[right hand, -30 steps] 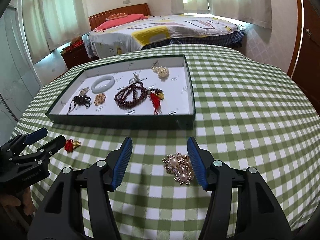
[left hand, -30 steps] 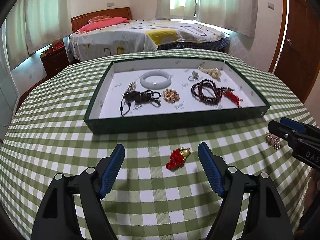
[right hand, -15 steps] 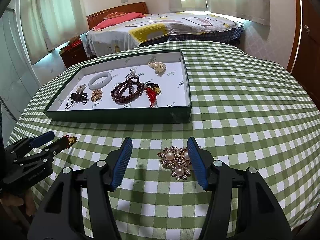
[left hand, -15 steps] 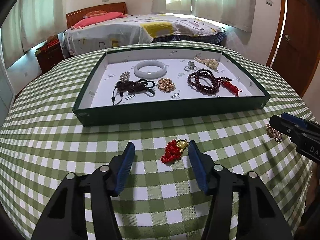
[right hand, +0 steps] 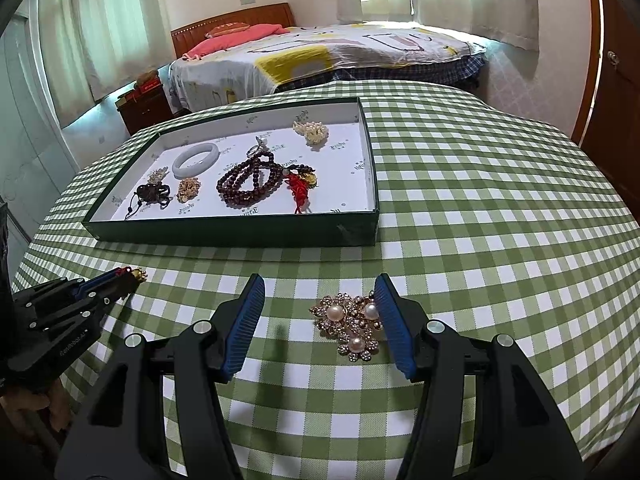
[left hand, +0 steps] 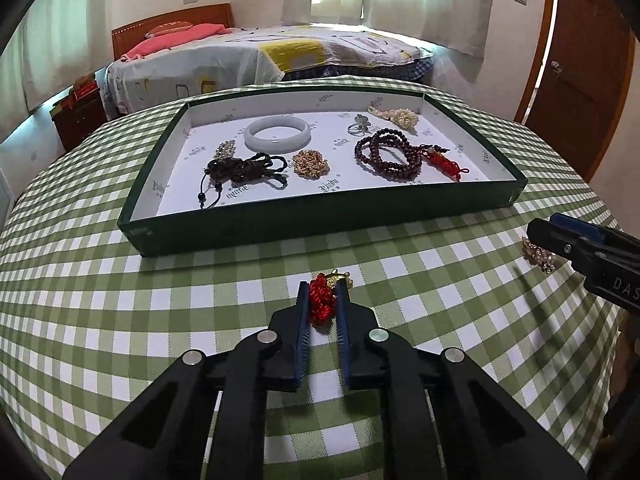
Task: Organize jewelry
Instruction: 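Grasp the red flower charm with the left tool while the right tool grasps the pearl brooch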
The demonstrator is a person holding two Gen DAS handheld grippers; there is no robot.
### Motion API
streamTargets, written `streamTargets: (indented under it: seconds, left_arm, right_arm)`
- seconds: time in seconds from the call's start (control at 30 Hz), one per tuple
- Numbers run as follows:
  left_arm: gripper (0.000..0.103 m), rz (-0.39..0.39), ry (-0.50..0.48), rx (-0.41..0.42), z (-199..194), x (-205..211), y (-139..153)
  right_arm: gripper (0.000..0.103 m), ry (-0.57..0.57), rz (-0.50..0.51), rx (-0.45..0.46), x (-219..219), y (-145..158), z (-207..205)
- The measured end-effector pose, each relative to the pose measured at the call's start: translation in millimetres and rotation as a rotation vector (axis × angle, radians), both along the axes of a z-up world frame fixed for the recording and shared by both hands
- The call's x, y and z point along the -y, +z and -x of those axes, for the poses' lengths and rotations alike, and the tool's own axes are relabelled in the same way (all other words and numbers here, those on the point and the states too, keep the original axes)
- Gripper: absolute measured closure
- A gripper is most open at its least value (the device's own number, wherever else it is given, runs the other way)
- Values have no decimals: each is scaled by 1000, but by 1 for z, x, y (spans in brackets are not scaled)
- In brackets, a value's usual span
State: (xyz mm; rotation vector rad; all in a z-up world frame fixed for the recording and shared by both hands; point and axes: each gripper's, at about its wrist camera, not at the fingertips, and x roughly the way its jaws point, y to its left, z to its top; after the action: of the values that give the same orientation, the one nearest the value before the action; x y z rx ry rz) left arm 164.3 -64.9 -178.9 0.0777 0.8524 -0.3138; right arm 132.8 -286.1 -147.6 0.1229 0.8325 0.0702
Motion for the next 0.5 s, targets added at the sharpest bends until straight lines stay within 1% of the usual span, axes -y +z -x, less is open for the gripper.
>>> streamTargets:
  seconds: [0.23,0.5]
  left_arm:
    - [91,-15,7,25,5,-6,7]
    - [91,-13,50,32,8,-25,11]
  right_arm:
    - [47,-10,4,-9,5,-4,1]
    - [47,-17,17,-6,7,-3,2]
